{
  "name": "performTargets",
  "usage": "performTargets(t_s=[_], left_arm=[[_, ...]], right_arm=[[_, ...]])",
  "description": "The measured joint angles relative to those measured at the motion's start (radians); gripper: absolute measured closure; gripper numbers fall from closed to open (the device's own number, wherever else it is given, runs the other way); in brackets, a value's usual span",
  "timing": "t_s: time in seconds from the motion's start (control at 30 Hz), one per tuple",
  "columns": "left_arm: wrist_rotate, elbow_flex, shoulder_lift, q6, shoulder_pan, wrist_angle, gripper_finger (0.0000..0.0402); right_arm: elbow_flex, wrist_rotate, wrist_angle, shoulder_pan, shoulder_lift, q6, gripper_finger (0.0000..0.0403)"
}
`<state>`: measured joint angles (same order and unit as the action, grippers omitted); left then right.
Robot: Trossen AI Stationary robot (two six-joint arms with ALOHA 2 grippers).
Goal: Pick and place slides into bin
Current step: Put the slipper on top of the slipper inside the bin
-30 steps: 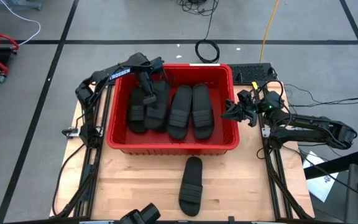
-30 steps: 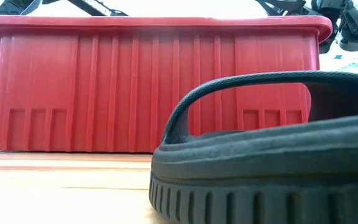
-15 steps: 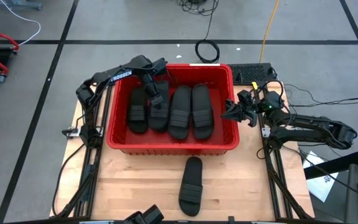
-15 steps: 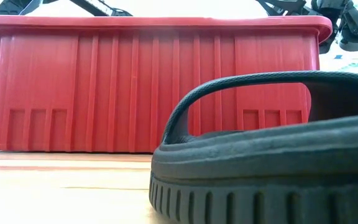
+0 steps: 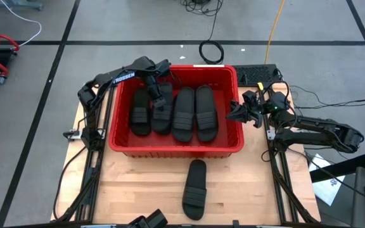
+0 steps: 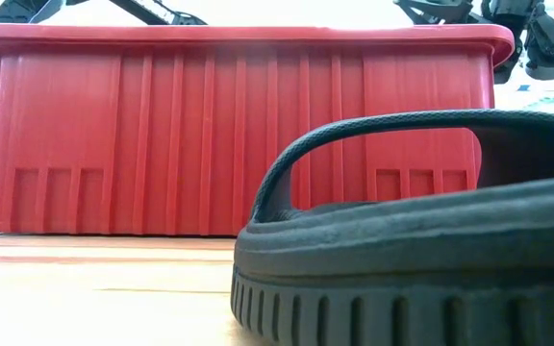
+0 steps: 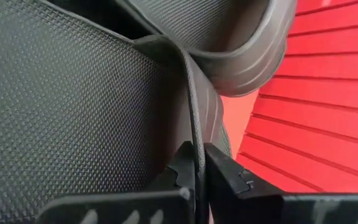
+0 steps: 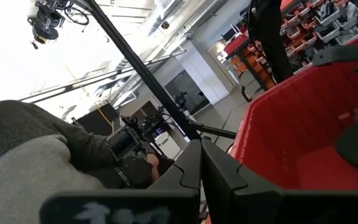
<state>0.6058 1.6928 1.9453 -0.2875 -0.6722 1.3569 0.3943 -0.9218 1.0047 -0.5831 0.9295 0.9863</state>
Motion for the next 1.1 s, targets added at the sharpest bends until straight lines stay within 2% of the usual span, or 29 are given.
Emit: performTargets(t_s=[0.13,0.43,0.63,0.83,1.1], left_arm=[[-0.008,0.0,0.0,0.005,0.0,0.002,0.0362],[-0.109,0.0,0.0,0.018,-0.001,0.0,0.0234],[-0.155,0.0,0.0,-0.027,-0.001,0.001,0.0175],[-0.198,0.0,0.0,-0.137,-0.001,0.008,0.0149],[-0.189,0.0,0.0,-0.285,0.024,-0.01,0.0156]], right_arm=[[0.0,0.0,0.0,0.0,0.0,0.016,0.0403],[0.0,0.001,0.001,0.0,0.0,0.023,0.0403],[0.0,0.001,0.016,0.0,0.0,0.023,0.0403],[0.0,0.002,0.016,0.0,0.0,0.023,0.0403],[0.0,0.003,0.016,0.0,0.0,0.023,0.0403]])
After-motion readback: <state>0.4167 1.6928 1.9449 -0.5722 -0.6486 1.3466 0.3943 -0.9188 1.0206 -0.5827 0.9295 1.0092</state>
